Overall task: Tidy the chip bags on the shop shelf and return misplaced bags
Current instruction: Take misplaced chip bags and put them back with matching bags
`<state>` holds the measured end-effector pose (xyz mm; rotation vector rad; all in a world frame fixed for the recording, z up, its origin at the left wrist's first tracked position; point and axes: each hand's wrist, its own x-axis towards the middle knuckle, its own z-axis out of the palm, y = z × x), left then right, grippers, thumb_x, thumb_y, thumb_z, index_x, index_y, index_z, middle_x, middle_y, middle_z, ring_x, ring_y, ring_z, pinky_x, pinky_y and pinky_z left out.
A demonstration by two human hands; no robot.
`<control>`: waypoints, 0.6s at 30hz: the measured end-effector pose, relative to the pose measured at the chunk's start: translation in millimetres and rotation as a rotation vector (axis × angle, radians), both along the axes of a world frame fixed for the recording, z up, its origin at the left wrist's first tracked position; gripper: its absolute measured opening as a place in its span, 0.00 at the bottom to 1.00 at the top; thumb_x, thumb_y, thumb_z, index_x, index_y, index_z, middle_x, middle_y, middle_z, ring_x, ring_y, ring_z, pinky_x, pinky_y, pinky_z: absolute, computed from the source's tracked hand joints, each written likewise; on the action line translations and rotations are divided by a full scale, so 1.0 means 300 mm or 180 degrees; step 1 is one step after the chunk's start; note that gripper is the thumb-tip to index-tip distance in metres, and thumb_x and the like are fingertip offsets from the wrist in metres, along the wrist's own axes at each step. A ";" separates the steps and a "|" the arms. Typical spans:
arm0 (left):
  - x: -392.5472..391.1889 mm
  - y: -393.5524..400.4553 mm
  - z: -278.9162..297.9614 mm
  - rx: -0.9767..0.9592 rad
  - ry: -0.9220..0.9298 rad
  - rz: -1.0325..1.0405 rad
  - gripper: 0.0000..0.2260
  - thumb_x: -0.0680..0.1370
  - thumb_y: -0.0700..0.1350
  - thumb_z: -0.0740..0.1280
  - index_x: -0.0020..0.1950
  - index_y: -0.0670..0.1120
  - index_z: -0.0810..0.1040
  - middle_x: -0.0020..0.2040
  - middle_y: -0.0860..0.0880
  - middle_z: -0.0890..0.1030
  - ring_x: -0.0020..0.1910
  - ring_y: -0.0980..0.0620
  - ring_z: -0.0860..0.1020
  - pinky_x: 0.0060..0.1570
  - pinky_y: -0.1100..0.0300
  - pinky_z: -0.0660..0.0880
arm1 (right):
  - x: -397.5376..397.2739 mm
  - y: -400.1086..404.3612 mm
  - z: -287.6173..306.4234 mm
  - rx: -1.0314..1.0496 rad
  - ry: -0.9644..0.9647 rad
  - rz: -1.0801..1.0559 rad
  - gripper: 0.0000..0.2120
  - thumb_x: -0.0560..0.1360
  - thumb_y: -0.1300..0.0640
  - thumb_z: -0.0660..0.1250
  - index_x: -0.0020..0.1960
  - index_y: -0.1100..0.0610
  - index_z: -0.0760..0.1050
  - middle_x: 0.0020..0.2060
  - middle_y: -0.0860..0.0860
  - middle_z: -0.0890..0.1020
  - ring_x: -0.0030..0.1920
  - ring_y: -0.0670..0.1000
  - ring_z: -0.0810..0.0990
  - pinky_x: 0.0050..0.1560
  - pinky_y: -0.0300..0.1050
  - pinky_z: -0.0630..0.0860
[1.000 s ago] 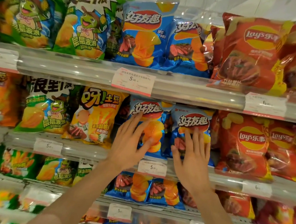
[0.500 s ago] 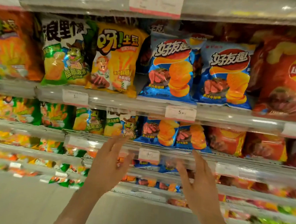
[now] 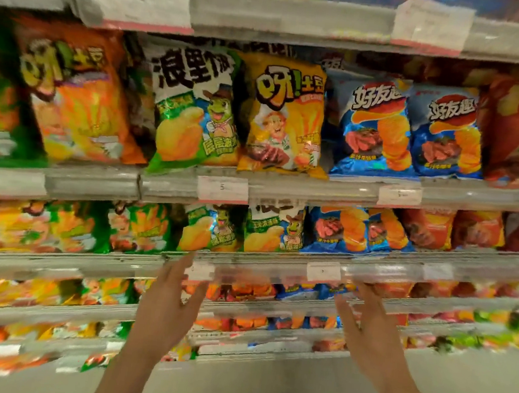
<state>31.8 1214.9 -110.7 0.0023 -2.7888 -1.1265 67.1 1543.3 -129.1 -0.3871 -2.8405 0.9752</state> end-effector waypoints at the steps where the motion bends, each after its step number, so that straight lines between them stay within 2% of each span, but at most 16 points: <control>1: -0.009 -0.039 0.023 0.0001 0.0073 -0.0050 0.25 0.79 0.55 0.65 0.75 0.55 0.66 0.69 0.50 0.74 0.58 0.54 0.78 0.53 0.49 0.79 | -0.003 -0.052 0.024 0.0003 0.0029 -0.0019 0.42 0.72 0.23 0.46 0.78 0.47 0.62 0.71 0.51 0.74 0.60 0.57 0.82 0.58 0.53 0.79; 3: -0.027 -0.102 0.073 -0.0047 0.0228 -0.0176 0.25 0.79 0.56 0.65 0.76 0.57 0.65 0.68 0.51 0.74 0.55 0.57 0.77 0.52 0.51 0.79 | -0.014 -0.139 0.068 -0.0012 0.0089 -0.0049 0.37 0.76 0.28 0.51 0.77 0.48 0.63 0.71 0.50 0.74 0.64 0.55 0.79 0.62 0.53 0.77; 5: -0.056 -0.147 0.117 -0.0065 0.0351 -0.0281 0.26 0.79 0.59 0.62 0.76 0.57 0.64 0.69 0.51 0.73 0.54 0.56 0.78 0.53 0.51 0.78 | -0.030 -0.199 0.102 -0.0011 0.0156 -0.0094 0.36 0.75 0.30 0.54 0.76 0.48 0.64 0.70 0.49 0.76 0.65 0.52 0.78 0.62 0.54 0.77; 8: -0.092 -0.175 0.179 -0.0099 0.0519 -0.0419 0.29 0.77 0.63 0.57 0.77 0.55 0.63 0.69 0.50 0.74 0.59 0.54 0.77 0.51 0.54 0.77 | -0.068 -0.254 0.152 0.0028 0.0282 -0.0023 0.34 0.76 0.32 0.55 0.77 0.48 0.63 0.68 0.49 0.77 0.62 0.50 0.80 0.60 0.53 0.79; 11: -0.133 -0.178 0.242 -0.0184 0.0728 -0.0453 0.29 0.77 0.64 0.57 0.76 0.54 0.65 0.67 0.52 0.74 0.60 0.53 0.78 0.50 0.57 0.76 | -0.122 -0.275 0.221 0.0069 0.0404 0.0107 0.35 0.76 0.32 0.55 0.78 0.48 0.61 0.69 0.47 0.76 0.62 0.49 0.80 0.60 0.52 0.79; 13: -0.172 -0.161 0.291 -0.0210 0.0869 -0.0467 0.25 0.79 0.62 0.59 0.75 0.57 0.66 0.67 0.54 0.75 0.59 0.53 0.78 0.50 0.57 0.76 | -0.174 -0.270 0.291 0.0140 0.0563 0.0190 0.35 0.76 0.32 0.54 0.77 0.49 0.62 0.67 0.47 0.78 0.59 0.49 0.81 0.55 0.51 0.80; 16: -0.241 -0.102 0.383 -0.0276 0.1074 -0.0653 0.21 0.80 0.57 0.62 0.73 0.60 0.65 0.67 0.54 0.77 0.58 0.53 0.80 0.52 0.51 0.79 | -0.258 -0.250 0.432 0.0232 0.0930 0.0301 0.35 0.76 0.31 0.53 0.74 0.51 0.66 0.55 0.48 0.84 0.46 0.45 0.83 0.44 0.48 0.80; 18: -0.298 -0.040 0.448 -0.0425 0.1113 -0.0639 0.22 0.81 0.57 0.62 0.74 0.57 0.64 0.69 0.52 0.74 0.59 0.51 0.79 0.54 0.48 0.79 | -0.329 -0.227 0.529 0.0294 0.1049 0.0351 0.32 0.78 0.33 0.55 0.74 0.52 0.67 0.53 0.47 0.84 0.46 0.47 0.83 0.45 0.50 0.79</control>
